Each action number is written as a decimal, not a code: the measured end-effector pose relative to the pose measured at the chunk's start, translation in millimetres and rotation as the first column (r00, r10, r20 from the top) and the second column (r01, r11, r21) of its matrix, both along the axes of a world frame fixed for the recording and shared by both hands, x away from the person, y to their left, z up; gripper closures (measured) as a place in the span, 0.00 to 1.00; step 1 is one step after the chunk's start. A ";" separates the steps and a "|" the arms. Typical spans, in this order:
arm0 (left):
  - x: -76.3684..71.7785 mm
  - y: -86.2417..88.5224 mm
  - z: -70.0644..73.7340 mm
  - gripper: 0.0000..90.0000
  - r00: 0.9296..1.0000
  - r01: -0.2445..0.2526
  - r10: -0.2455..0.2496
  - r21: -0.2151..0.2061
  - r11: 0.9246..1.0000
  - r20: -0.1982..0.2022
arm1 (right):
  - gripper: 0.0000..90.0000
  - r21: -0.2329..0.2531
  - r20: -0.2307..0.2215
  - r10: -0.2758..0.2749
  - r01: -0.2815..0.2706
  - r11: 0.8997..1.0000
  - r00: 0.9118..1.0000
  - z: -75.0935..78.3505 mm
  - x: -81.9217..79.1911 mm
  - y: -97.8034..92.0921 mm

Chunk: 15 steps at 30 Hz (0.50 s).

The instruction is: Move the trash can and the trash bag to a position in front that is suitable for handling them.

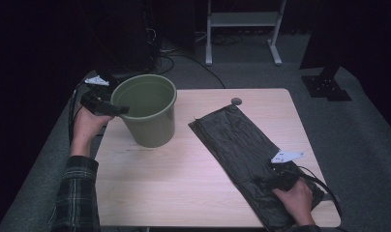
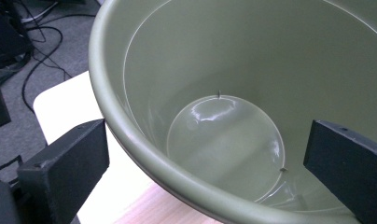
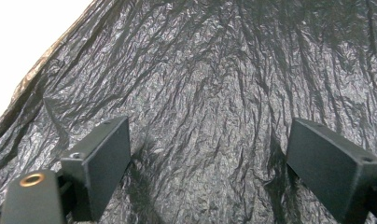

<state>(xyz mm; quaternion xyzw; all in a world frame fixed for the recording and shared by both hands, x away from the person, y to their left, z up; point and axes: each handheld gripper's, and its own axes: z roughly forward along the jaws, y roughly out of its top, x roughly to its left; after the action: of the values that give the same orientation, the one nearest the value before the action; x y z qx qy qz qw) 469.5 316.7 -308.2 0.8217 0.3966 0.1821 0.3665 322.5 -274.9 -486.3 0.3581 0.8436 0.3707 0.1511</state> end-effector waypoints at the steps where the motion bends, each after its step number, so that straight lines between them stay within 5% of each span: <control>1: 0.0 -1.4 -0.3 0.00 1.000 0.003 -0.003 0.004 1.000 0.001 | 0.14 0.000 0.000 0.000 0.000 1.000 1.000 0.0 0.0 0.0; 15: -13.9 -16.9 -4.6 0.00 0.997 0.078 -0.078 -0.044 0.996 0.011 | 0.14 0.000 0.000 0.000 0.000 1.000 1.000 0.0 0.0 0.0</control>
<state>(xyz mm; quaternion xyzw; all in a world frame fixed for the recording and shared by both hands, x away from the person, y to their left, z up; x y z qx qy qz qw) 455.6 299.8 -312.8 0.8274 0.3666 0.1627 0.3931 322.5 -274.9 -486.3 0.3580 0.8436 0.3707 0.1511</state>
